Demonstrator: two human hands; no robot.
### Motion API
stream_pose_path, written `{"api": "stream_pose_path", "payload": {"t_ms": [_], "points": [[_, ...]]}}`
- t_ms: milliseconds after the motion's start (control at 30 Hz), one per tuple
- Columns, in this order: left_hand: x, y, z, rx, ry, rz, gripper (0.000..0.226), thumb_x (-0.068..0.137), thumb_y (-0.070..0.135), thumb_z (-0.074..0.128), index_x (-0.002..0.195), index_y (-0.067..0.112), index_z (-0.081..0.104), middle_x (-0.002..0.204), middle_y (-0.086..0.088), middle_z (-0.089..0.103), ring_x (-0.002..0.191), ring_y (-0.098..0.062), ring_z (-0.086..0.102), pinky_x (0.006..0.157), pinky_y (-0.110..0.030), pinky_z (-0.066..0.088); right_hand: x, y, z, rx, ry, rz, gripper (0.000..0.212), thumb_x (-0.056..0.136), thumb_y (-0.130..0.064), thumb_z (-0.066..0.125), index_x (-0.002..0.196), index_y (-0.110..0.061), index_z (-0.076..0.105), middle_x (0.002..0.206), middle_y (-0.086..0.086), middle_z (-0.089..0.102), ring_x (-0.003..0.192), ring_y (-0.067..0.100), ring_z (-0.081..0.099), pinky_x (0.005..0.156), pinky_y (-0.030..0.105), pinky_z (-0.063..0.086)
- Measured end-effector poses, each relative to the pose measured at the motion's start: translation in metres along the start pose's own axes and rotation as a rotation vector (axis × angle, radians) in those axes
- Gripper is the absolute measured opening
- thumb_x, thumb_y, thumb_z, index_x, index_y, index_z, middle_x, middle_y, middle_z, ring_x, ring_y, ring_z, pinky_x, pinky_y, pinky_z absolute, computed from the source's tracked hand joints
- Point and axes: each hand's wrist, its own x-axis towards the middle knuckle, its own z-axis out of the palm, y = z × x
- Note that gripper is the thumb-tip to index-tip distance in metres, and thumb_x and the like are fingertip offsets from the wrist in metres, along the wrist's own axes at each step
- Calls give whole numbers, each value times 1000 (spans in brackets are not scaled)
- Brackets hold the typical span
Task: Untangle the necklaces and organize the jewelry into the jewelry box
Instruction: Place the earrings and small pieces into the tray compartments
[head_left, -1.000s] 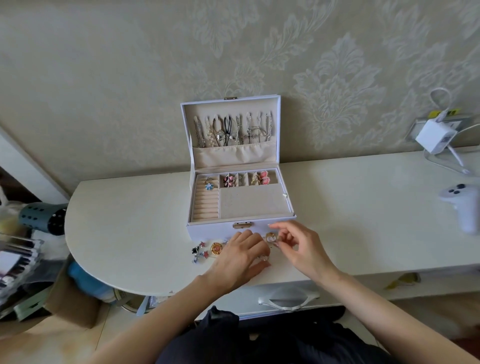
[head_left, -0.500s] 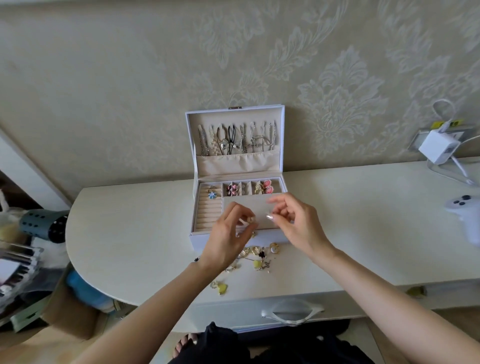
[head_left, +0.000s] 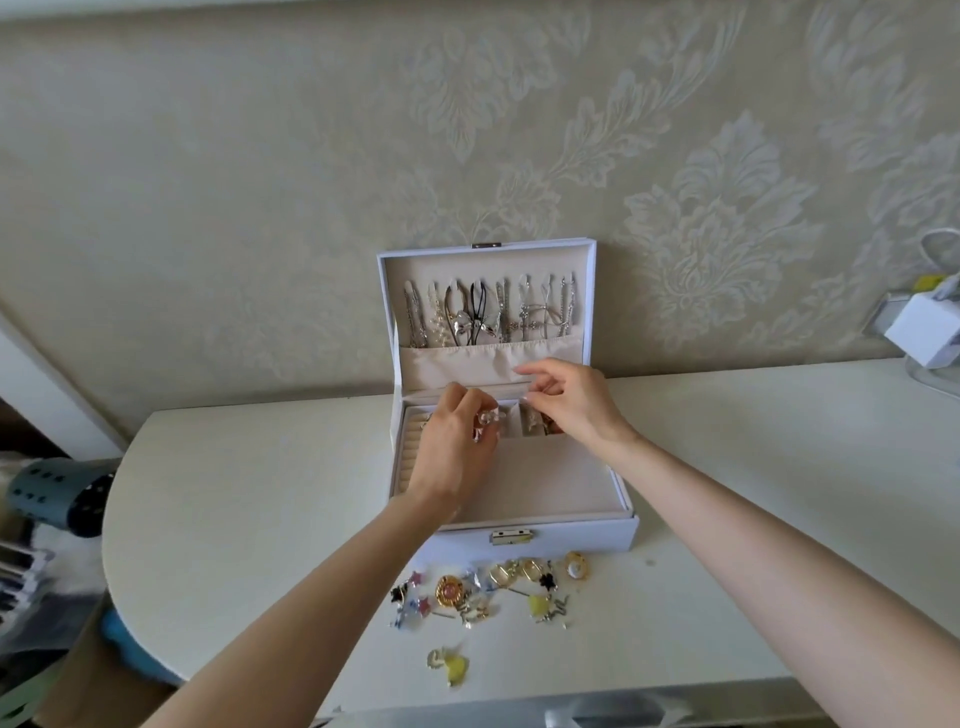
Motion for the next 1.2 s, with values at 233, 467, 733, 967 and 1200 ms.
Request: {"api": "stream_pose_path", "payload": {"t_ms": [233, 467, 733, 967, 1200], "points": [[5, -5, 10, 17, 33, 40, 19, 82, 0, 65, 100, 0, 67, 94, -12, 57, 72, -25, 59, 67, -23, 42, 13, 8, 11, -109, -41, -20, 15, 74, 2, 72, 80, -12, 73, 71, -6, 65, 60, 1, 55, 63, 10, 42], [7, -12, 11, 22, 74, -3, 20, 81, -3, 63, 100, 2, 67, 95, -12, 60, 71, -22, 55, 69, -16, 36, 10, 4, 4, -233, -105, -68, 13, 76, 1, 70, 82, -8, 76, 62, -17, 50, 59, -4, 48, 61, 5, 36], [3, -6, 12, 6, -18, 57, 23, 79, 20, 46, 89, 9, 64, 84, 1, 66, 85, -25, 51, 74, -37, 41, 17, 10, 0, -329, -62, -64, 21, 77, -1, 67, 83, -18, 77, 72, -12, 42, 67, 6, 43, 66, 16, 29], [2, -5, 14, 12, -36, 50, 20, 78, 14, 51, 92, 10, 65, 85, 1, 66, 89, -24, 51, 78, -31, 30, 16, 9, 0, -208, -39, -14, 22, 76, 1, 67, 79, -19, 76, 74, -14, 49, 70, 7, 50, 71, 24, 43], [1, -6, 12, 9, -35, 45, 21, 77, 13, 49, 90, 11, 64, 85, 2, 66, 89, -24, 52, 77, -30, 28, 16, 14, 12, -284, -30, -35, 17, 74, -11, 76, 82, -26, 76, 74, -14, 43, 75, 10, 48, 71, 21, 36]]}}
